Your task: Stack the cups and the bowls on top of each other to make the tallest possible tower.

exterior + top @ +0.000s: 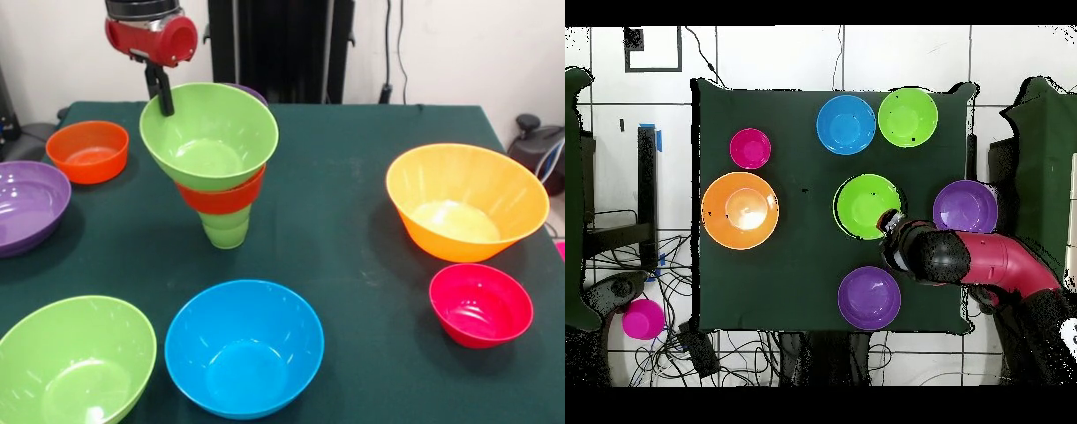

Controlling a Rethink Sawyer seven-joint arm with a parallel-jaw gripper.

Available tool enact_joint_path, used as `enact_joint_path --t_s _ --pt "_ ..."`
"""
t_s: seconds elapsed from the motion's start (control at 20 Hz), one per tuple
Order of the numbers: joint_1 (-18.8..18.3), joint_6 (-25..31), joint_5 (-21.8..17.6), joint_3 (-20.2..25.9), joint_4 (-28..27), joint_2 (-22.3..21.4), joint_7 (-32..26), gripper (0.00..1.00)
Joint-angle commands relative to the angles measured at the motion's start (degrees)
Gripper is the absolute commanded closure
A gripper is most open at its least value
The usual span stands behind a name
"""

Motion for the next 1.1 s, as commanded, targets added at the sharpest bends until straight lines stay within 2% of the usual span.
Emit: enact_joint_path --t_s 0.05,0.55,1.1 --pt "2.1 0.8 -2.9 1.9 -2.2 1.8 -8.2 1.0" --pt "4.0 1.0 -1.8 0.9 -1.0 0.7 -5.2 1.0" --pt "4.4 1.3 -1.0 0.9 -1.0 0.6 -5.0 1.0"
